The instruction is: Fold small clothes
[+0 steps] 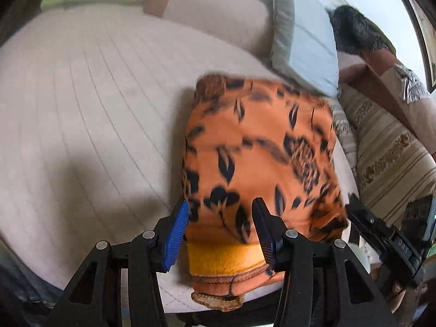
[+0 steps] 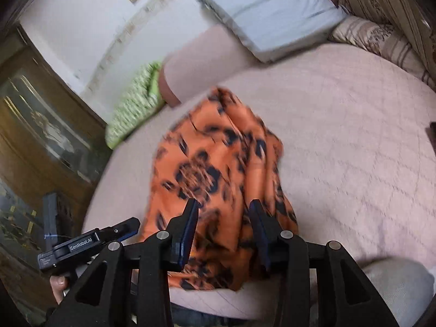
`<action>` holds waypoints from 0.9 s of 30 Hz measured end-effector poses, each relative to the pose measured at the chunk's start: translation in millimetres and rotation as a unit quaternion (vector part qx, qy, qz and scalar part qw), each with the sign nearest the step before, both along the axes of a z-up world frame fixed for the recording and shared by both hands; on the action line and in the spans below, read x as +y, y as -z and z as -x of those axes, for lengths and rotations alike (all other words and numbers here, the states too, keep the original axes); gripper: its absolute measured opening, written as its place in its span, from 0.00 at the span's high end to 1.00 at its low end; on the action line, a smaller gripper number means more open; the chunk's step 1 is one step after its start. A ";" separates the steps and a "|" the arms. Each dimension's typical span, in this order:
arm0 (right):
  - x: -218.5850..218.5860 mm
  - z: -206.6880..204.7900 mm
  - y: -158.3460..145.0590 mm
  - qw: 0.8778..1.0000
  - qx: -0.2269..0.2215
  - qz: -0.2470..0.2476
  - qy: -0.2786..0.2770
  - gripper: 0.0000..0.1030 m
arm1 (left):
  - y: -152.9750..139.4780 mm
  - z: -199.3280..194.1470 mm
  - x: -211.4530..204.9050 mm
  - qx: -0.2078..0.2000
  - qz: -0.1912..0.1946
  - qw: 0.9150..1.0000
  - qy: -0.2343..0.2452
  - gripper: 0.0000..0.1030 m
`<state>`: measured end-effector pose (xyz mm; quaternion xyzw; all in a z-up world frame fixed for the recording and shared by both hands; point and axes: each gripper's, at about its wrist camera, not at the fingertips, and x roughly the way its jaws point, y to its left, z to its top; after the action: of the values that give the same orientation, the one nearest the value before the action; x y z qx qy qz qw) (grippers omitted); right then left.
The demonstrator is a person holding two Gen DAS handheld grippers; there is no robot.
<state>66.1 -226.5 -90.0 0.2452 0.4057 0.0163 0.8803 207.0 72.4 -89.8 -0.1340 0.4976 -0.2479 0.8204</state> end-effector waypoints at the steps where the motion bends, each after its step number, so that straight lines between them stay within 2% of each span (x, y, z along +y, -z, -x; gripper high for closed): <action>1: 1.3 -1.6 2.7 1.000 0.008 0.004 -0.003 0.63 | 7.1 -1.3 -0.6 0.002 0.005 1.000 0.005 0.54; 3: 3.8 -9.7 11.5 0.999 0.039 0.020 -0.003 0.65 | 18.8 -0.2 -4.1 -0.007 0.007 1.000 0.009 0.54; 5: 3.0 -15.1 20.1 0.998 0.064 0.026 0.006 0.76 | 25.9 -2.0 -5.8 -0.013 0.007 1.000 0.013 0.54; 6: 2.1 -12.8 20.5 0.997 0.065 0.031 0.009 0.85 | 28.6 -3.0 -4.9 -0.014 0.006 1.000 0.015 0.54; 9: 9.6 -9.7 15.1 0.996 0.065 0.067 0.010 0.89 | 37.2 -7.2 -3.8 -0.009 0.014 1.000 0.020 0.55; 12: 10.6 -5.6 7.4 0.994 0.074 0.081 0.027 0.91 | 35.7 -6.6 -5.9 -0.018 0.010 0.999 0.027 0.61; 14: 9.1 -4.4 3.6 0.990 0.092 0.093 0.046 0.92 | 34.1 -3.8 -7.6 -0.025 0.000 0.999 0.035 0.61; 18: 6.0 -18.8 28.7 0.977 0.158 0.127 0.060 0.93 | 35.3 -3.7 -12.8 -0.027 -0.015 0.998 0.048 0.61; 21: 9.5 -26.8 33.6 0.972 0.177 0.140 0.065 0.90 | 30.9 -4.3 -11.2 -0.030 -0.015 0.998 0.053 0.61; 22: 11.4 -27.0 30.7 0.973 0.172 0.138 0.061 0.85 | 28.4 -4.6 -8.7 -0.028 -0.012 0.998 0.052 0.61; 23: 13.5 -25.7 26.6 0.976 0.163 0.135 0.054 0.84 | 25.9 -6.1 -3.7 -0.022 -0.002 0.998 0.051 0.61; 24: 15.3 -22.1 19.4 0.980 0.147 0.129 0.045 0.80 | 23.2 -6.4 1.5 -0.015 0.010 0.999 0.049 0.62; 25: 15.4 -19.6 14.0 0.983 0.136 0.119 0.038 0.68 | 19.7 -6.9 10.3 -0.009 0.033 0.998 0.043 0.62; 26: 14.1 -16.4 6.1 0.988 0.118 0.100 0.027 0.62 | 16.2 -7.9 18.5 -0.008 0.054 0.998 0.035 0.62; 27: 11.6 -15.6 -0.5 0.991 0.104 0.086 0.021 0.52 | 10.4 -10.5 29.3 -0.010 0.078 0.997 0.021 0.62</action>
<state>81.7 -214.9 -89.5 0.1772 0.4898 -0.0629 0.8513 217.6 101.7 -100.3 -0.1847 0.4710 -0.3048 0.8069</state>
